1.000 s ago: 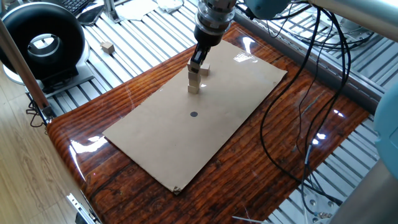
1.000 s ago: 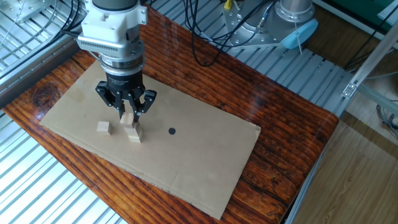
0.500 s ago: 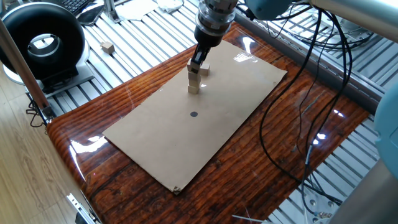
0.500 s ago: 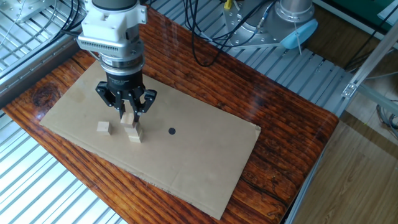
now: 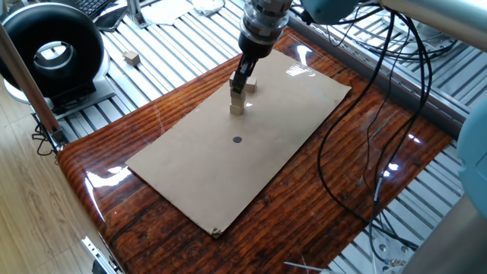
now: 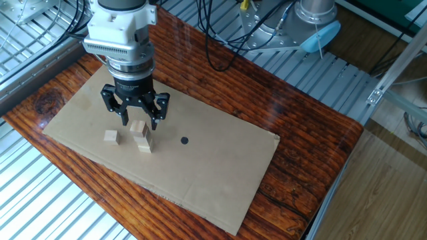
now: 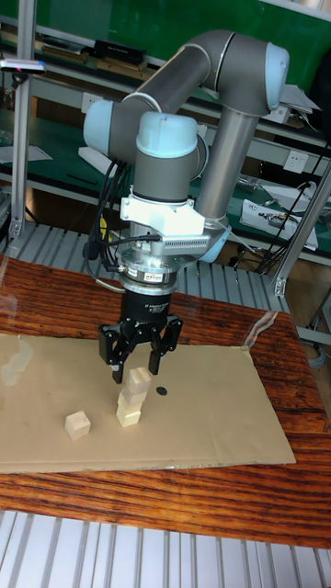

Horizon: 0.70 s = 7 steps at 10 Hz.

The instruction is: Stack the blocks in a vertical line of five

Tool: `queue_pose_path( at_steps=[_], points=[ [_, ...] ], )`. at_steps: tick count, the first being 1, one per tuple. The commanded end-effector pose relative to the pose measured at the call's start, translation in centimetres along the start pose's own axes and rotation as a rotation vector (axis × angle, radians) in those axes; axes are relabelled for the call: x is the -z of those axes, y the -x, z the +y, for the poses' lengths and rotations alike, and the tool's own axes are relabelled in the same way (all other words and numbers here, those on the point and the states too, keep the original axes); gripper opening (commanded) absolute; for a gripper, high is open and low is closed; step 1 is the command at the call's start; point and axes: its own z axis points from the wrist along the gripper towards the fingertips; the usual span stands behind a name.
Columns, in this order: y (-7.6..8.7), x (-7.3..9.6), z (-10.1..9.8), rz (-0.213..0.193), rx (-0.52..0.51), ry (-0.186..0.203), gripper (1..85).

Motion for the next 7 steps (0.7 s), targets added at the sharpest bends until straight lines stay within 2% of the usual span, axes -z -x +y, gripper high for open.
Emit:
queue_pose_path(
  at_steps=[1, 3, 6, 7],
  points=[
    [-0.7, 0.5, 0.0, 0.004, 0.001, 0.017, 65.0],
    [-1.3, 1.5, 0.2, 0.0, 0.004, 0.044, 65.7],
    [-4.5, 1.6, -1.3, 0.058, 0.052, 0.022, 63.7],
    [-5.2, 1.1, -2.2, 0.047, 0.075, 0.018, 63.0]
  ],
)
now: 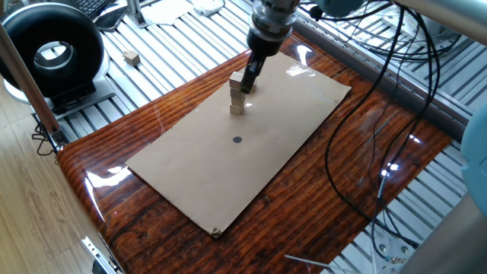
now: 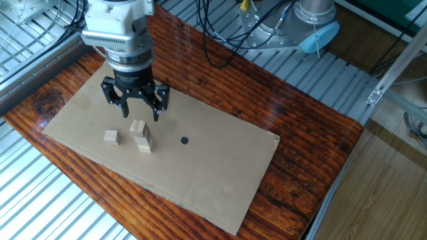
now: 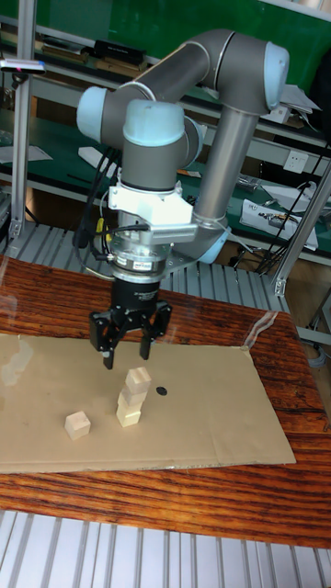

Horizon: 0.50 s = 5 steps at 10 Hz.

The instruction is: Stack the blocks in a vertical line of five

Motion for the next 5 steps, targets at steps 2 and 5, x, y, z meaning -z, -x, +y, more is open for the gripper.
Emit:
queue_pose_path(
  at_steps=[2, 5],
  points=[
    [-3.3, -1.0, -2.8, -0.019, 0.1, -0.019, 63.0],
    [-2.6, -3.3, -5.7, -0.09, 0.181, -0.057, 63.3]
  ],
)
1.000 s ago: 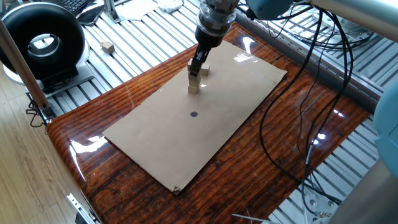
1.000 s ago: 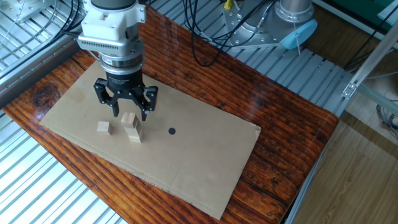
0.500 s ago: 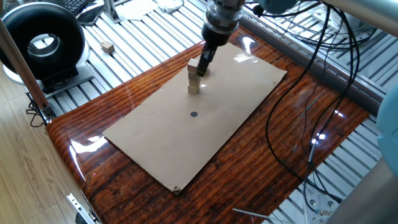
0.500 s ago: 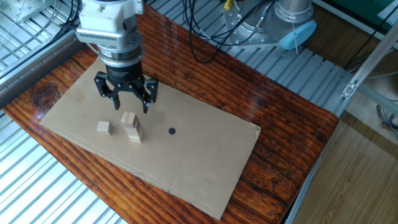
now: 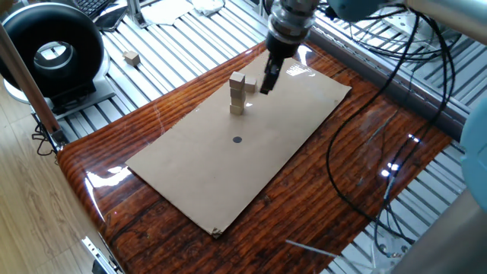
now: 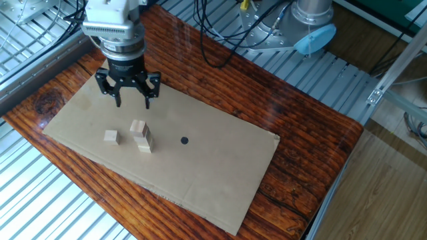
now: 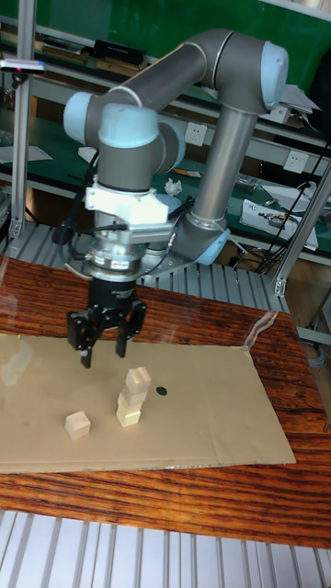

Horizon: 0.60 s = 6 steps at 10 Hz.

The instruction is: Stack the blocks in a vertical line of five

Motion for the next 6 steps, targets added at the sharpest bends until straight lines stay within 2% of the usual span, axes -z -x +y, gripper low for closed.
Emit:
queue_pose_path(
  at_steps=[1, 3, 5, 6],
  points=[
    [0.3, -2.3, -2.2, -0.078, 0.054, -0.006, 64.7],
    [1.3, -3.7, -3.0, -0.113, 0.051, 0.003, 65.3],
    [2.1, -5.0, -4.0, -0.133, 0.084, -0.02, 65.3],
    [2.9, -5.4, -3.7, -0.158, 0.081, -0.004, 65.7]
  ],
)
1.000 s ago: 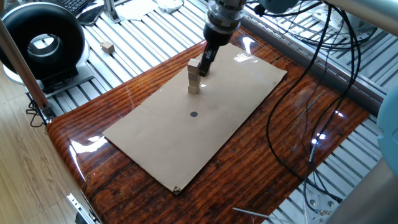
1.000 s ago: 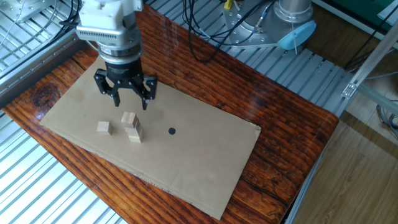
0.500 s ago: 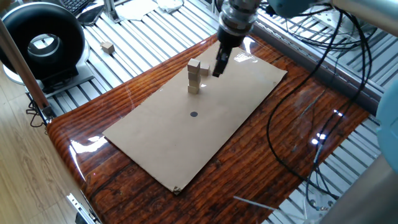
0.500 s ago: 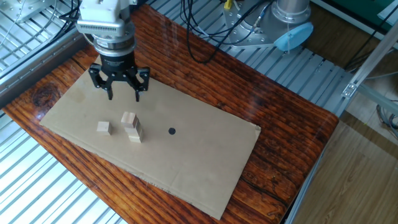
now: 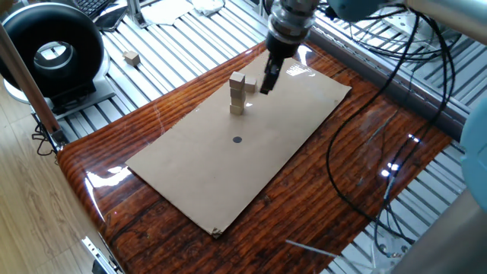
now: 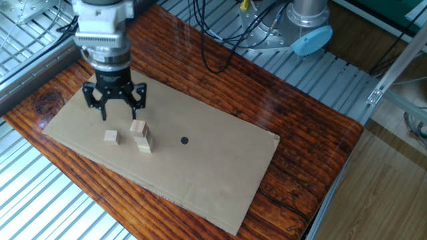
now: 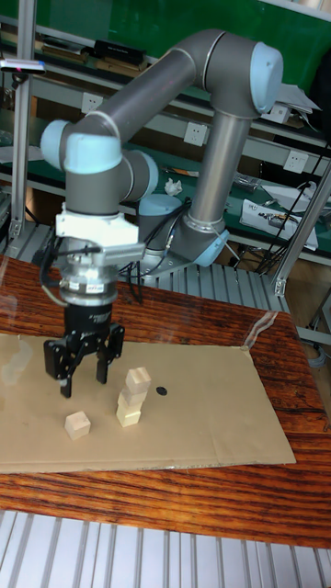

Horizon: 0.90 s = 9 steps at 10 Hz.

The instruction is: Stack the blocks in a vertical line of five

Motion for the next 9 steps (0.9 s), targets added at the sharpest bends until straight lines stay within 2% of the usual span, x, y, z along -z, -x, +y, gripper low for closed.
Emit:
queue_pose_path(
  at_steps=[1, 4, 9],
  points=[
    [1.6, -1.6, -0.9, -0.069, 0.018, 0.001, 66.3],
    [2.5, -2.3, -1.2, -0.097, 0.032, -0.002, 66.3],
    [3.3, -3.7, -2.0, -0.106, 0.059, -0.024, 66.0]
  ],
)
